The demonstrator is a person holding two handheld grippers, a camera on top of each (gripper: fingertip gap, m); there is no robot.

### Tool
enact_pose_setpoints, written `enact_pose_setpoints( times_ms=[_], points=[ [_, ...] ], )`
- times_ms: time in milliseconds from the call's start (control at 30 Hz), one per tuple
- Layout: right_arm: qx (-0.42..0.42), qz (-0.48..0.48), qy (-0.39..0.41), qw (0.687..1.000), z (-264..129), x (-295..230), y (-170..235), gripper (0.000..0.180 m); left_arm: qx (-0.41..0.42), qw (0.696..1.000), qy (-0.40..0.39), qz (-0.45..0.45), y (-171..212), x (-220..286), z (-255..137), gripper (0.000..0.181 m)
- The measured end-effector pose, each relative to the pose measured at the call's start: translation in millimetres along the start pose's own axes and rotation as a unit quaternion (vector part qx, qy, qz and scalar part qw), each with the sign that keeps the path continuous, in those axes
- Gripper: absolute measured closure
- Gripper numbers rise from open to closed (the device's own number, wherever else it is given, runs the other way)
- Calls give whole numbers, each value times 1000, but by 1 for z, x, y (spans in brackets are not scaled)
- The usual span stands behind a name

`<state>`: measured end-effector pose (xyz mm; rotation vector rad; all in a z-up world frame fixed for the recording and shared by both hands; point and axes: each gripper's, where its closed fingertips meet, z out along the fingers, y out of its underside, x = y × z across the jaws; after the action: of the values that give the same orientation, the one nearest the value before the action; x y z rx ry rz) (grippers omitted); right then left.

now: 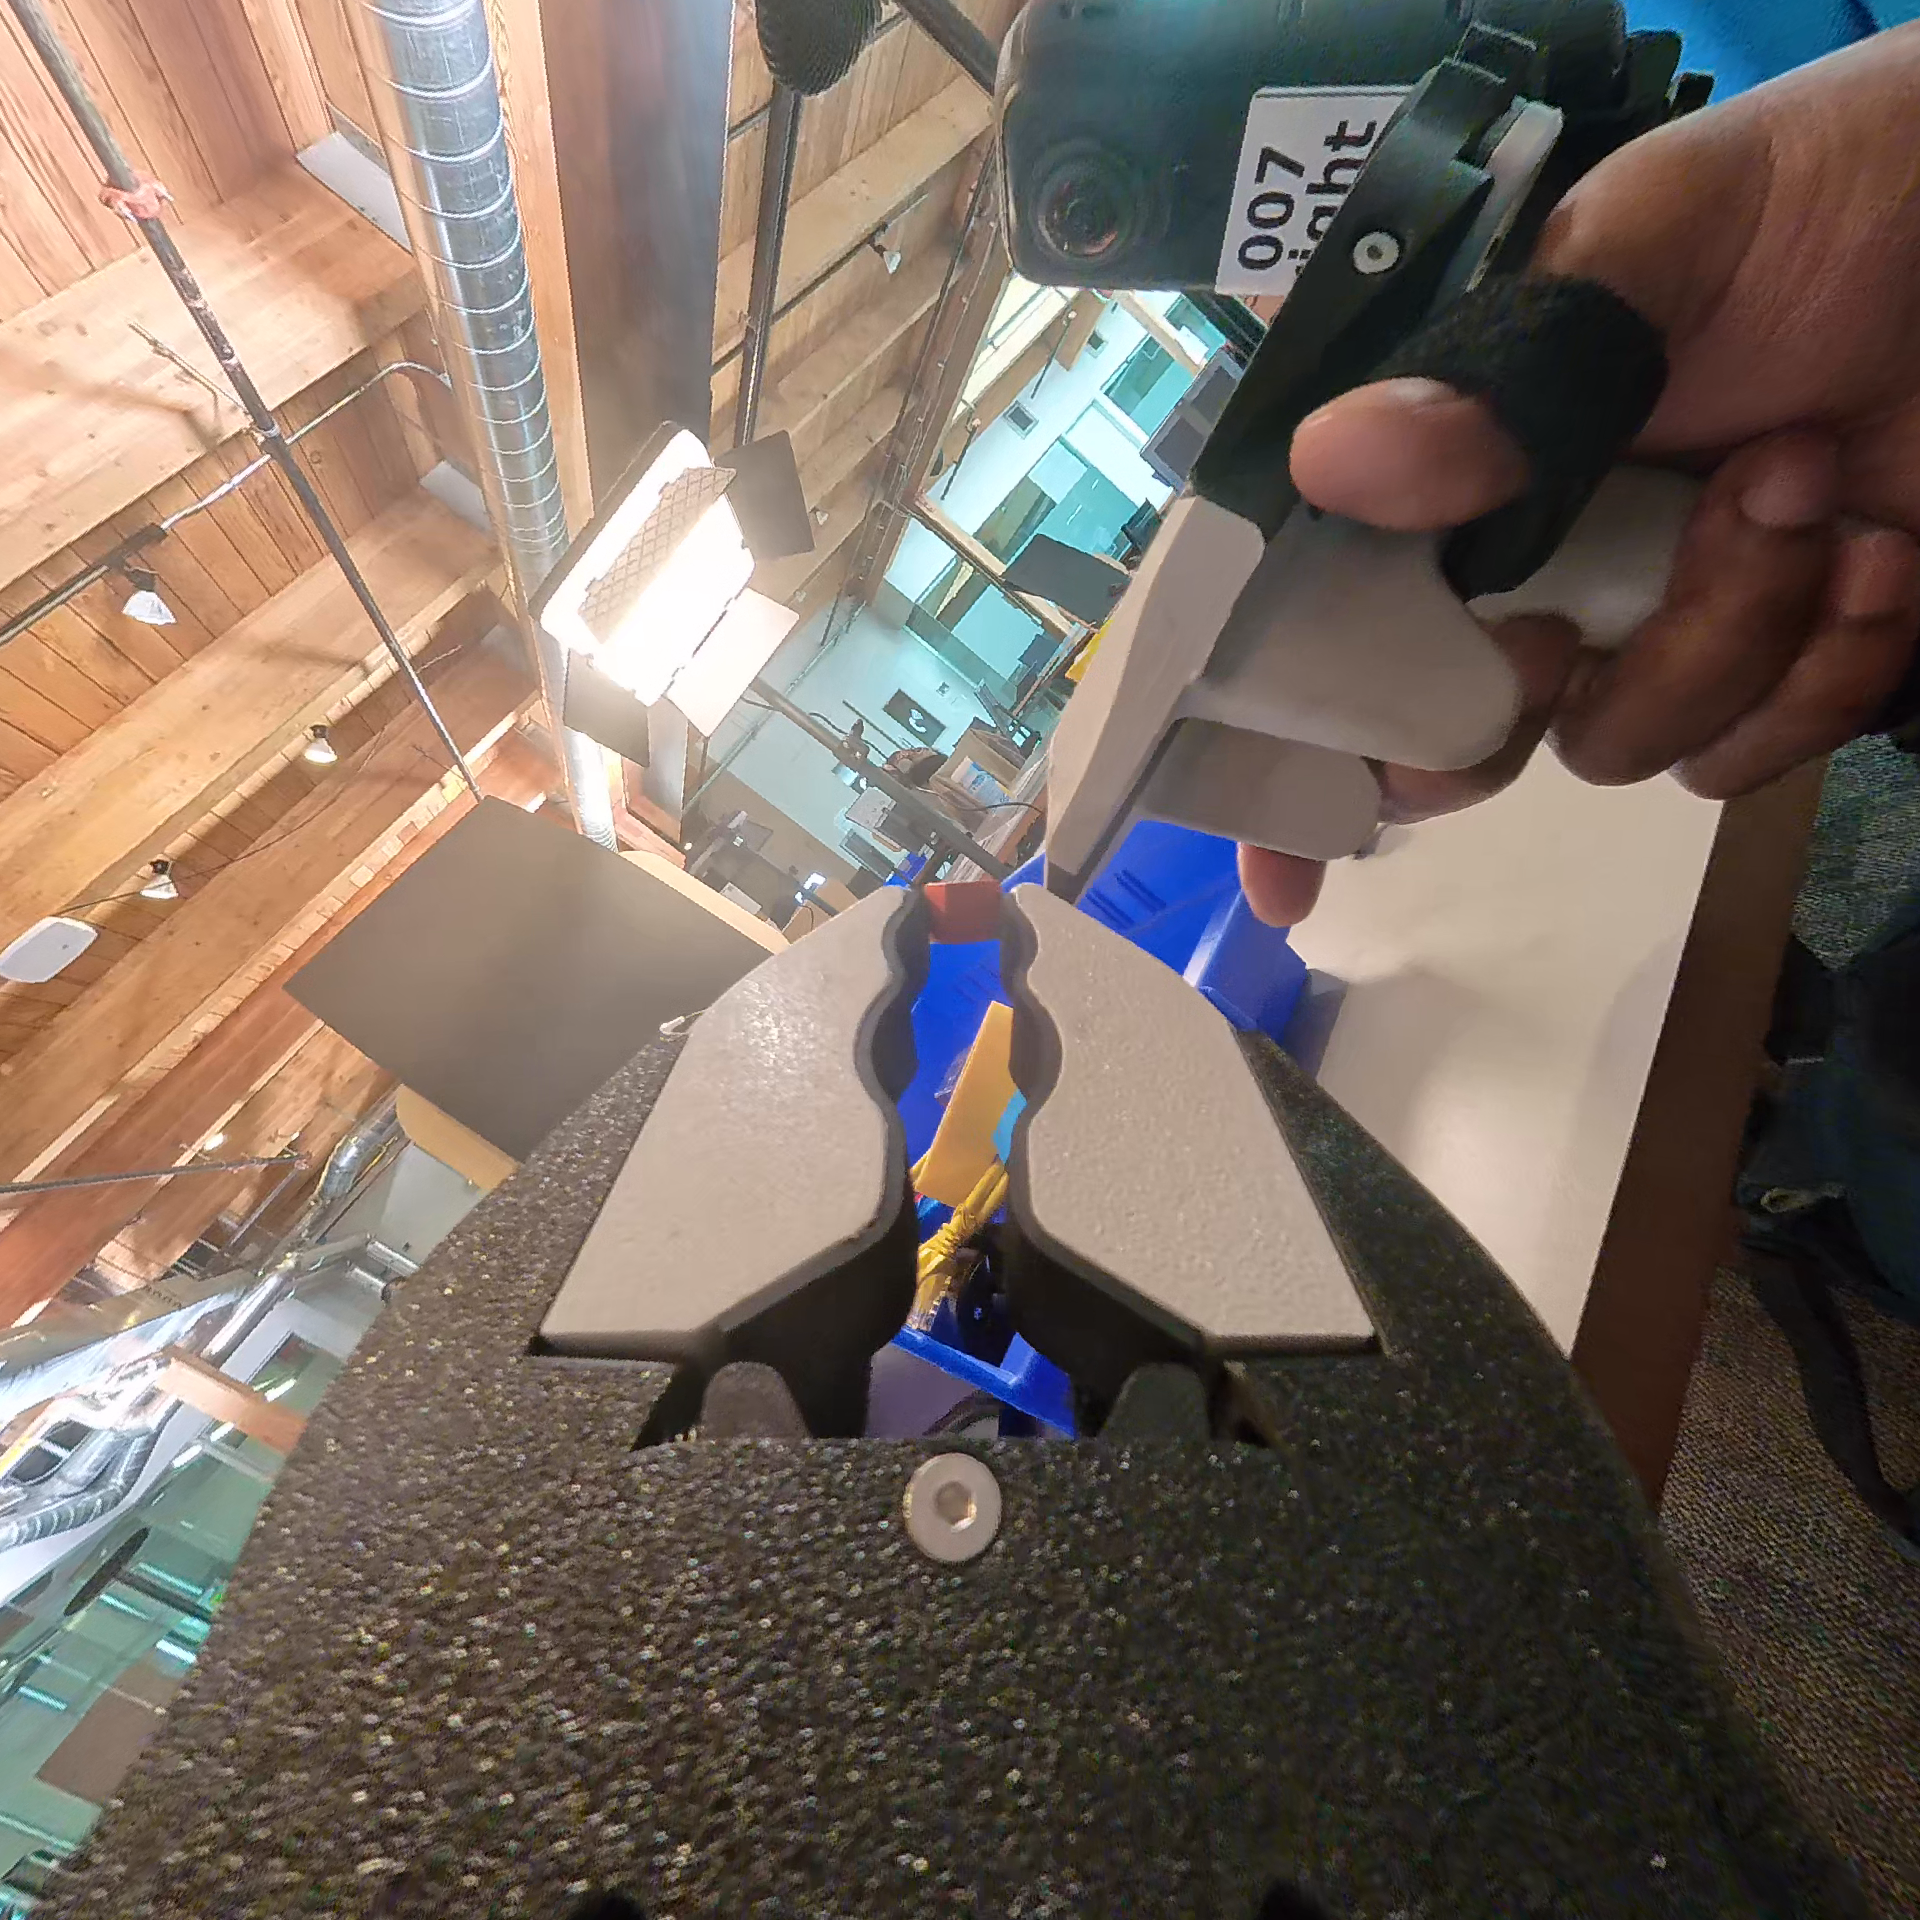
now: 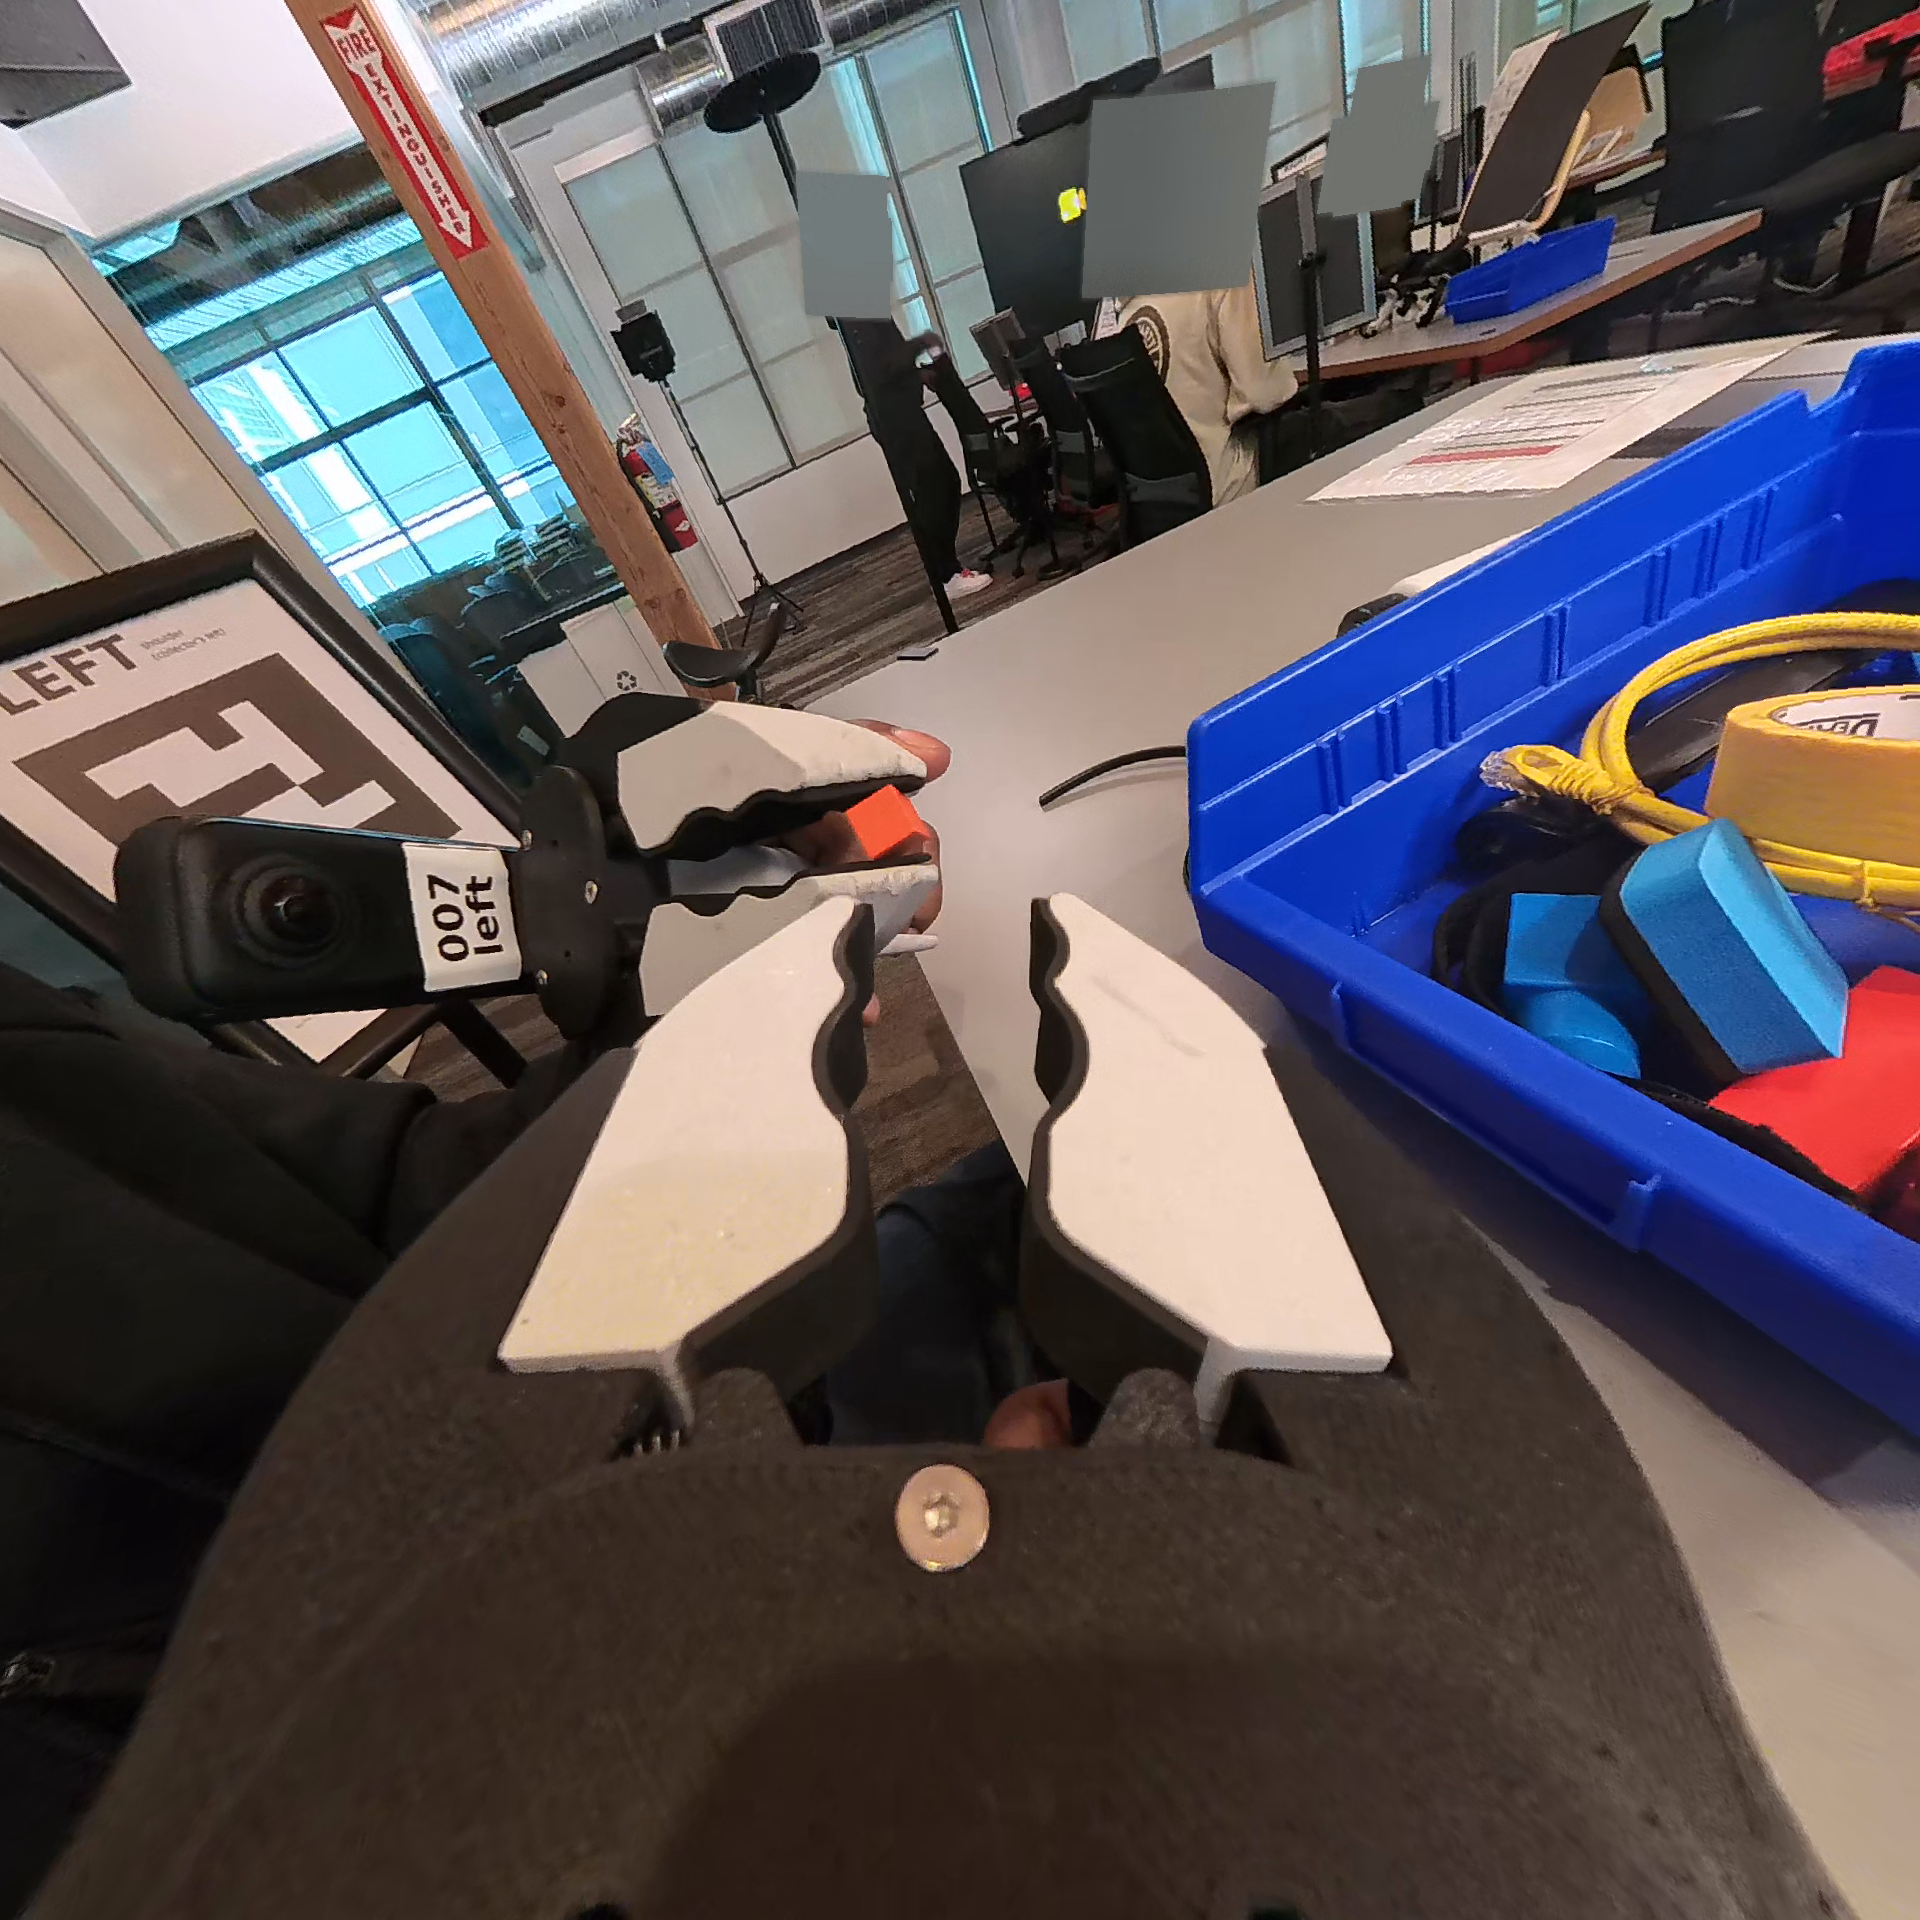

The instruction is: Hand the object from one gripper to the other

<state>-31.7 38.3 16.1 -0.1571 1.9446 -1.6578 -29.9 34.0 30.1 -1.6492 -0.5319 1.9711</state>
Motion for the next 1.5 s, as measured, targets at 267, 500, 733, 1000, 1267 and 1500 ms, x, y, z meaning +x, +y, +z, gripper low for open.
enact_pose_setpoints(
  times_ms=[267,500,733,1000,1267,1500],
  points=[
    [-1,-1,-1,1000,-1,0,-2,151,6,1000,8,-5,-2,2,0,168],
    [-7,5,-6,1000,0,1,2,150,20,999,24,-31,-3,4,-1,167],
    [-1,12,-16,1000,-2,-2,-2,151,42,996,41,-72,-7,2,-4,167],
    [-3,24,-33,999,0,-6,0,151,37,997,46,-58,-7,6,-3,167],
    [-8,18,-46,999,0,-13,2,152,24,998,63,-18,-7,18,-1,168],
    [-28,1,-51,998,2,-17,8,166,28,996,81,-16,-10,24,0,167]
  ],
)
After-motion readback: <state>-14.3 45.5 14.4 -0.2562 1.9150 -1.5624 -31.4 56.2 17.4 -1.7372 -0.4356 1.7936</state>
